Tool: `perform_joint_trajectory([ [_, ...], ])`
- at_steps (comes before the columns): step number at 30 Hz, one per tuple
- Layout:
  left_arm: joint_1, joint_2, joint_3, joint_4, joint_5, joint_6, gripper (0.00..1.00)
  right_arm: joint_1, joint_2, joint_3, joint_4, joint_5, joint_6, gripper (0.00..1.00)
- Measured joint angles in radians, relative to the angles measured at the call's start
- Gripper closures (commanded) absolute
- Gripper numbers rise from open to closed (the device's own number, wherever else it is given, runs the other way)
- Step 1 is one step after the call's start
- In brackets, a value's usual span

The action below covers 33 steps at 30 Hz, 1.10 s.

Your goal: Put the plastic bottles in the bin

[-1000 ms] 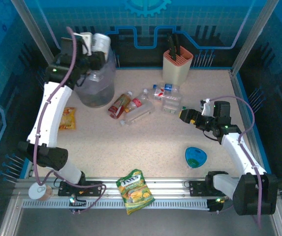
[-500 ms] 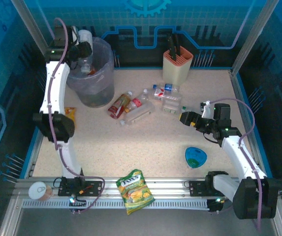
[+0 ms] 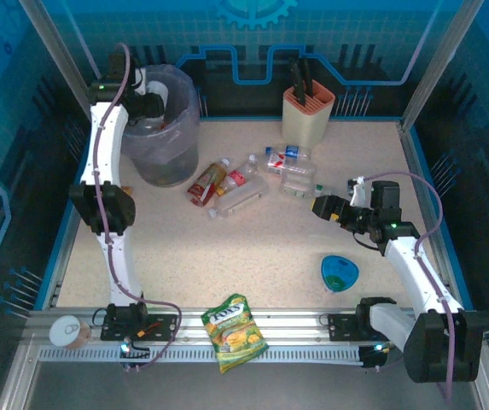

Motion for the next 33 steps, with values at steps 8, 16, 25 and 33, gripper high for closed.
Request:
perform_joint_trajectory([
  [8,0.016,0.007,-0.034,-0.022,-0.005,0.059,0.08,0.000,0.005,0.012,-0.036,0.033,-0.037,0.04],
  [16,0.016,0.000,-0.033,-0.028,-0.030,0.083,0.01,0.000,0.060,0.096,-0.094,0.090,-0.113,0.01],
  [25,0.016,-0.200,-0.052,-0.057,-0.053,0.079,0.01,0.006,0.185,0.229,-0.109,0.262,-0.330,0.00],
  [33,0.010,-0.798,-0.683,0.150,0.077,-0.044,0.02,0.017,0.401,0.405,-0.151,0.340,-0.739,0.03],
])
